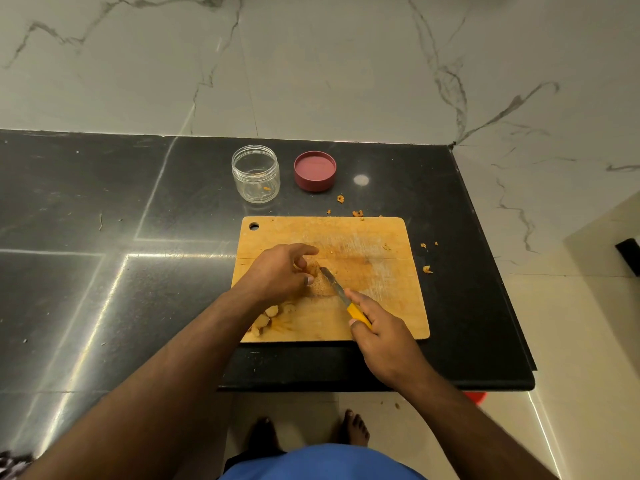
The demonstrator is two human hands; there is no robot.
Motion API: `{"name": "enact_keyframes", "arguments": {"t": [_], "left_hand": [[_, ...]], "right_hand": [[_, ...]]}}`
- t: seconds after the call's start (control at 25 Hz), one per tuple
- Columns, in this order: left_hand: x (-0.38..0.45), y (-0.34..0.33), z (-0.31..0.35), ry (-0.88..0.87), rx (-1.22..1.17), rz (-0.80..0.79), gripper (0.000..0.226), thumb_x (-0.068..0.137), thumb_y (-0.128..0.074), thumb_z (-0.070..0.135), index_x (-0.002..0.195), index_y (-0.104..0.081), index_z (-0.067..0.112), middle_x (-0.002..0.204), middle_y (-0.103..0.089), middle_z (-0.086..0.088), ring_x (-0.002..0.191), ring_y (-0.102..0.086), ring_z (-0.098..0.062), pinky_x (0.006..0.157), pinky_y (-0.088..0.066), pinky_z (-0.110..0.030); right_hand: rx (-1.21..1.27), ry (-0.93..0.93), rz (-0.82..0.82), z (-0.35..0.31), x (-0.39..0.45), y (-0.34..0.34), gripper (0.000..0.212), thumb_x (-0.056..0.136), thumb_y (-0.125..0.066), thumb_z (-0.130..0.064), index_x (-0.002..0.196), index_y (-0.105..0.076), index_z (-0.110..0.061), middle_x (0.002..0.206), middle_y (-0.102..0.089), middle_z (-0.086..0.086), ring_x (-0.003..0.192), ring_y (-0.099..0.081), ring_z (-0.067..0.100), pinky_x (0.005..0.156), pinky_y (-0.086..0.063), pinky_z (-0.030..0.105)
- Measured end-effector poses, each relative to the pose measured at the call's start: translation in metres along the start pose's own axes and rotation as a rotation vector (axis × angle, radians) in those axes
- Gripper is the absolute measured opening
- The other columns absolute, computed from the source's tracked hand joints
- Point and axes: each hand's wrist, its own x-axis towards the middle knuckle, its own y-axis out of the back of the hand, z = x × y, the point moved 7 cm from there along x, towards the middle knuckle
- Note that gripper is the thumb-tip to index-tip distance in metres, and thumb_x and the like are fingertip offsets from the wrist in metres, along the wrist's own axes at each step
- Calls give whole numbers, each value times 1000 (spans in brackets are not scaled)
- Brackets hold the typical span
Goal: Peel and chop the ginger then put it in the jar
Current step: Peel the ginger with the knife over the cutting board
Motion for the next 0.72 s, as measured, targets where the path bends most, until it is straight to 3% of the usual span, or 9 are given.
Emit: {"name": "enact_keyframes", "arguments": {"t": [0.2, 0.28, 0.4, 0.52, 0.6, 0.72], "left_hand": [[1, -2, -2, 10, -32, 55, 38, 91, -71, 23, 128, -65, 24, 99, -66, 10, 92, -60, -6, 69, -46, -18], [0, -4, -7, 34, -83, 94, 37, 90, -72, 26, 127, -65, 23, 99, -68, 10, 89, -61, -3, 65, -44, -15], [0, -5, -11, 57, -110, 117, 40, 89, -74, 26, 128, -65, 20, 100, -69, 10, 89, -61, -2, 66, -44, -14], [-1, -6, -13, 70, -110, 138, 42, 88, -75, 25, 128, -65, 20, 99, -69, 11, 90, -61, -2, 68, -44, -14], [-2, -6, -14, 75, -106, 168, 40, 88, -75, 26, 127, -66, 19, 99, -69, 10, 91, -61, -3, 68, -43, -13], [-4, -6, -13, 71, -88, 199, 39, 88, -75, 27, 124, -67, 18, 103, -72, 5, 93, -63, -7, 74, -47, -19]], "right_hand": [[-65, 23, -7, -8, 5, -2, 50, 102, -44, -24, 150, -37, -37, 126, -56, -12, 73, -59, 2, 59, -45, 18], [-84, 31, -8, -10, 6, -2, 50, 103, -43, -24, 151, -35, -36, 127, -56, -11, 69, -58, 3, 57, -42, 16], [-101, 46, -6, -13, 6, -3, 52, 103, -42, -23, 152, -31, -36, 131, -54, -8, 77, -59, 6, 63, -45, 20], [-150, 60, 7, -17, 6, -6, 53, 103, -40, -24, 154, -26, -34, 137, -52, -4, 96, -58, 7, 80, -49, 26], [-189, 84, 8, -22, 5, -10, 54, 104, -39, -23, 155, -24, -31, 140, -50, -3, 110, -54, 9, 91, -46, 24], [-242, 118, -17, -30, 5, -19, 56, 105, -36, -22, 157, -18, -28, 138, -49, -1, 117, -48, 8, 93, -38, 18]]}}
